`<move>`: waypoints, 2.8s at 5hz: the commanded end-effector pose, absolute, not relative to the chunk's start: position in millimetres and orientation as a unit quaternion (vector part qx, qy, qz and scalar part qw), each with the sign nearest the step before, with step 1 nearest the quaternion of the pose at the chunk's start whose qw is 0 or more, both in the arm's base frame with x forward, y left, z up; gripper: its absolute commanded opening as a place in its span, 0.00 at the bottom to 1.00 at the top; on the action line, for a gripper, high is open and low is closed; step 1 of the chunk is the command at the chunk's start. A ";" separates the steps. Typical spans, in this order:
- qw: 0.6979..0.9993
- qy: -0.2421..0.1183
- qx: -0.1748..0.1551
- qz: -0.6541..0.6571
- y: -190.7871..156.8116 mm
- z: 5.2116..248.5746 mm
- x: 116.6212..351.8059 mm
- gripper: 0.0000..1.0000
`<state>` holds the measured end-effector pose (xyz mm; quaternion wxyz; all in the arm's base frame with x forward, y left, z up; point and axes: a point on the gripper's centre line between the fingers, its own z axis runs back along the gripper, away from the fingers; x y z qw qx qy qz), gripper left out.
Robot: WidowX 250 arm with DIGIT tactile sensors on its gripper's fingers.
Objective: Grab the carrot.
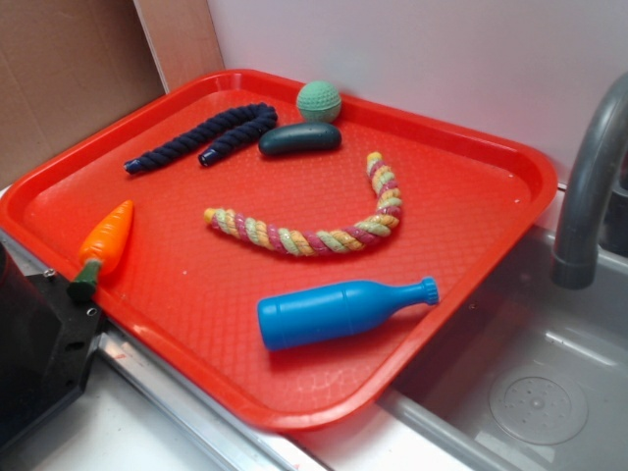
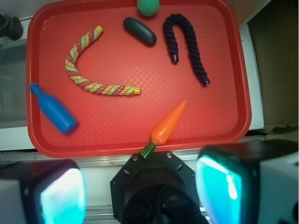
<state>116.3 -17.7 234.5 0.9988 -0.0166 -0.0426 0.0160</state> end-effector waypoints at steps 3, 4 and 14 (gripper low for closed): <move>0.965 0.017 -0.020 0.259 26.4 132.3 121.8 1.00; 0.926 -0.024 -0.018 0.377 35.8 92.2 116.3 1.00; 0.996 -0.068 -0.021 0.048 10.6 134.8 169.6 0.00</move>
